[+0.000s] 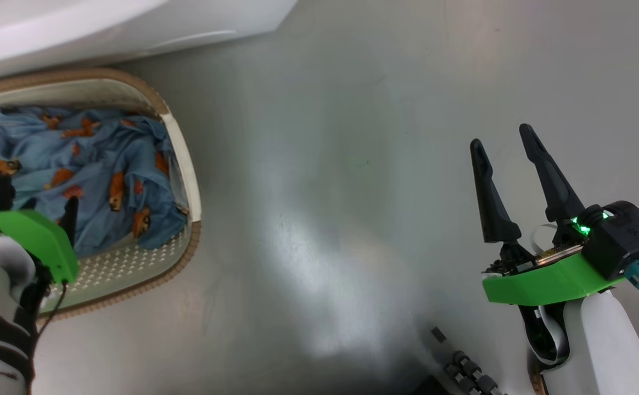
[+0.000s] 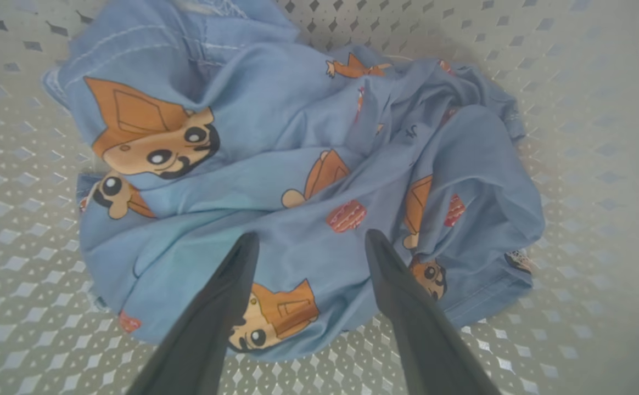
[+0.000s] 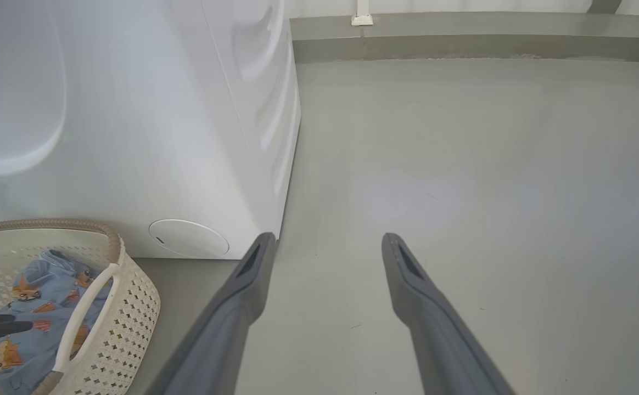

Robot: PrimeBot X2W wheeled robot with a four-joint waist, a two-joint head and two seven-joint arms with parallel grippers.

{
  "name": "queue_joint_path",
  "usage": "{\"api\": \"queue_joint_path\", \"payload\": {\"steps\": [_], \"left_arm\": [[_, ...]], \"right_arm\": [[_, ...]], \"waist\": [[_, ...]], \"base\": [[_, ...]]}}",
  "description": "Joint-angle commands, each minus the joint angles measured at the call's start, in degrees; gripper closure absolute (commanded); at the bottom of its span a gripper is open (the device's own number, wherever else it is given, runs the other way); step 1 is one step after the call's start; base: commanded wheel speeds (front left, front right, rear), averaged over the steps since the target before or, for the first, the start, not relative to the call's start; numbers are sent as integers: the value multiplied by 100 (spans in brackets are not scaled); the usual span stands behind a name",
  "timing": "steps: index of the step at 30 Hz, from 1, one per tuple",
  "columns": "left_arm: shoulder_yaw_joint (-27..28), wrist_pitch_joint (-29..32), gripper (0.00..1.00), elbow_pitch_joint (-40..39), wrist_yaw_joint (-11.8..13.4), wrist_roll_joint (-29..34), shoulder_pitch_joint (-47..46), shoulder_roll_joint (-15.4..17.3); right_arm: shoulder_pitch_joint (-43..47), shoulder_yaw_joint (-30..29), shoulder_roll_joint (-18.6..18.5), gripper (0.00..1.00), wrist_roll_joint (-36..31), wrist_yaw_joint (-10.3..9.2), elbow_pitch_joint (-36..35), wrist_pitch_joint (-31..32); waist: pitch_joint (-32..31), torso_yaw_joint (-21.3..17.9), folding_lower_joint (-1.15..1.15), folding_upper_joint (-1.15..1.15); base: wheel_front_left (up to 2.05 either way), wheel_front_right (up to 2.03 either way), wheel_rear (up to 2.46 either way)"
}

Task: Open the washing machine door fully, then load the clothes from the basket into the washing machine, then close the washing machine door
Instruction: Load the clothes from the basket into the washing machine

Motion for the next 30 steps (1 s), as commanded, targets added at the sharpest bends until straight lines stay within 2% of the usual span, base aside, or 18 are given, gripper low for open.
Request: {"api": "queue_joint_path", "payload": {"steps": [1, 12, 19, 20, 21, 22, 23, 24, 30], "left_arm": [[53, 15, 0, 4, -6, -59, 17, 292], [-169, 230, 0, 155, -13, -131, -601, 524], [-294, 244, 0, 213, 29, -105, -798, 380], [-359, 201, 48, 226, 41, -76, -826, 307], [-392, 161, 56, 231, 58, -58, -841, 273], [-392, 161, 56, 231, 58, -58, -841, 273], [-435, 114, 75, 235, 69, -30, -855, 242], [-469, 66, 100, 238, 77, -13, -870, 210], [-549, -240, 100, 263, 145, -14, -874, 126]], "right_arm": [[114, 133, 13, 0, -22, 16, -162, -27], [200, 94, -52, 0, -54, 16, -492, -27], [396, -75, -153, 0, -76, 16, -673, -27], [446, -114, -184, 0, -78, 16, -710, -27], [464, -128, -201, 0, -81, 16, -724, -27], [464, -128, -201, 0, -81, 16, -724, -27], [475, -141, -212, 0, -83, 16, -737, -27], [484, -154, -221, 0, -91, 16, -747, -27], [398, -117, -247, 0, -127, 16, -699, -27]], "waist": [[144, -83, 0, 0], [710, -200, 0, 0], [814, -70, 0, 0], [839, -27, 0, 0], [852, -4, 0, 0], [852, -4, 0, 0], [864, 17, 0, 0], [873, 42, 0, 0], [910, 122, 0, 0]], "base": [[0, 0, 0], [0, 0, 0], [0, 0, 0], [0, 0, 0], [0, 0, 0], [0, 0, 0], [0, 0, 0], [0, 0, 0], [0, 0, 0]]}}
